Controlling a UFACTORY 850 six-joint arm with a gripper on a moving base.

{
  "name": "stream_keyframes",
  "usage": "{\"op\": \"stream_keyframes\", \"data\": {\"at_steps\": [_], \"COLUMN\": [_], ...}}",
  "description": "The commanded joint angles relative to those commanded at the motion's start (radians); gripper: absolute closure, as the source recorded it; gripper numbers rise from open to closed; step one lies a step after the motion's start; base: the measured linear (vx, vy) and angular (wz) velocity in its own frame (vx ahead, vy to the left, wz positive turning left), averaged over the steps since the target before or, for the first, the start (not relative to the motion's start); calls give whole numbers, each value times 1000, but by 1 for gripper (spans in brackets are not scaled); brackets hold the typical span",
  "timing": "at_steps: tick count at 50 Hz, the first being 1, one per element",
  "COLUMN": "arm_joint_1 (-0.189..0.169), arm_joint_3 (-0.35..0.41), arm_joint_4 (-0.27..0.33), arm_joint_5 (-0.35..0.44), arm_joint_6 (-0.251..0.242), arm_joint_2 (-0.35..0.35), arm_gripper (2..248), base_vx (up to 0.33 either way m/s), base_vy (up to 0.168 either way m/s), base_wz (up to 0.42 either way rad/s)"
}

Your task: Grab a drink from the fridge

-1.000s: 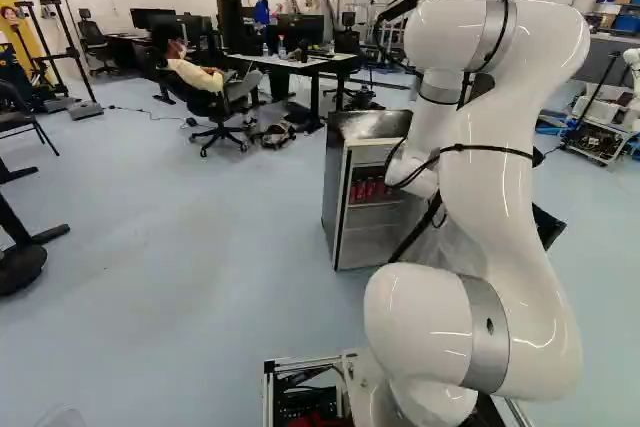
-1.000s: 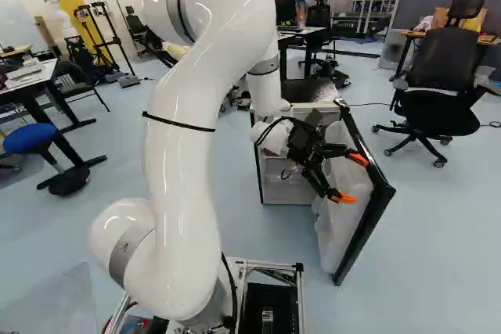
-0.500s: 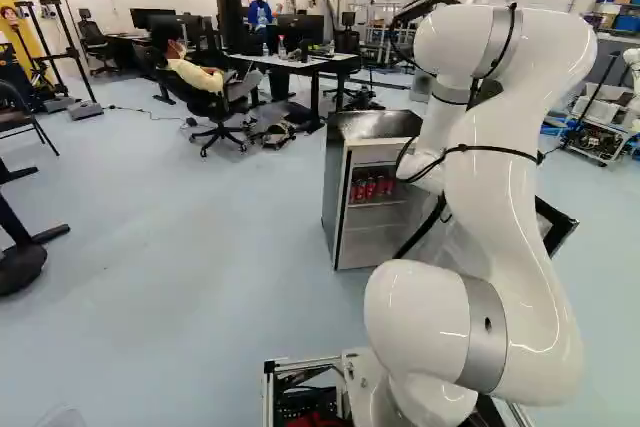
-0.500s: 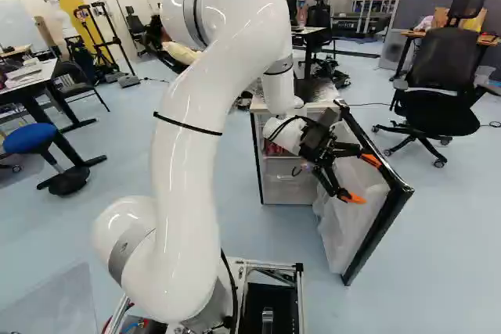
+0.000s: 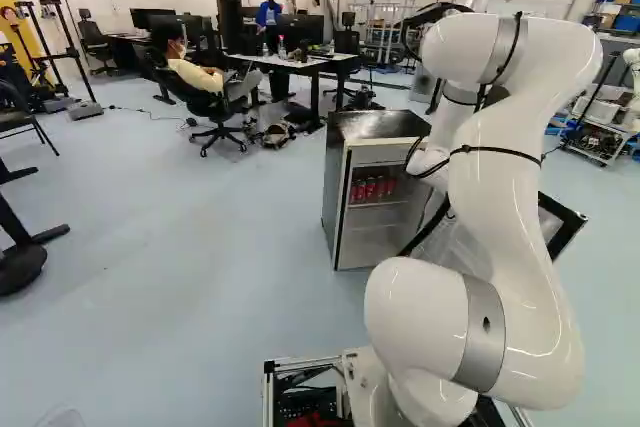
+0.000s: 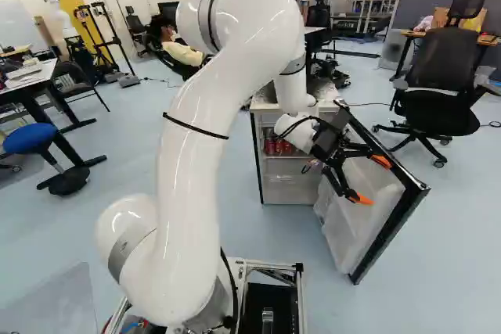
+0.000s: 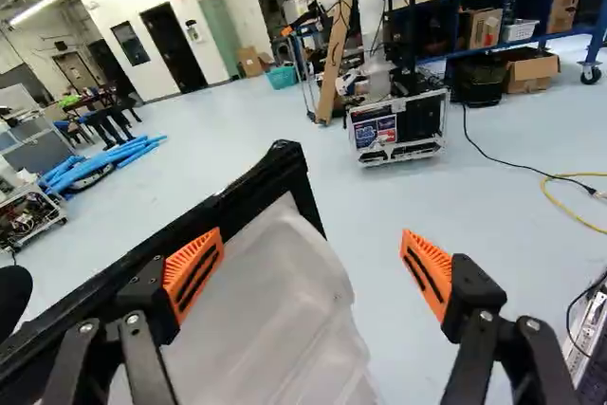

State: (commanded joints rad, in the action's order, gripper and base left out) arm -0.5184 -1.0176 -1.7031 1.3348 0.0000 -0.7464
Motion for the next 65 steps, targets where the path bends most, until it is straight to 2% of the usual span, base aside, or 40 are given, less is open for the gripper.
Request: {"op": "stream_keyframes", "data": {"at_steps": [12, 19, 35, 45, 65], "arm_joint_1": [-27, -28, -31, -24, 18], "arm_joint_3": [-44, -46, 0, 65, 206], "arm_joint_4": [0, 0, 12, 81, 285], "arm_joint_5": [-7, -7, -7, -7, -7], "arm_joint_6": [0, 0, 0, 0, 0], "arm_joint_2": [-20, -21, 0, 30, 101], "arm_gripper": [3, 3, 3, 3, 3], "base_vx": [0, 0, 0, 0, 0], "base_vy": [0, 0, 0, 0, 0], "base_wz": [0, 0, 0, 0, 0]}}
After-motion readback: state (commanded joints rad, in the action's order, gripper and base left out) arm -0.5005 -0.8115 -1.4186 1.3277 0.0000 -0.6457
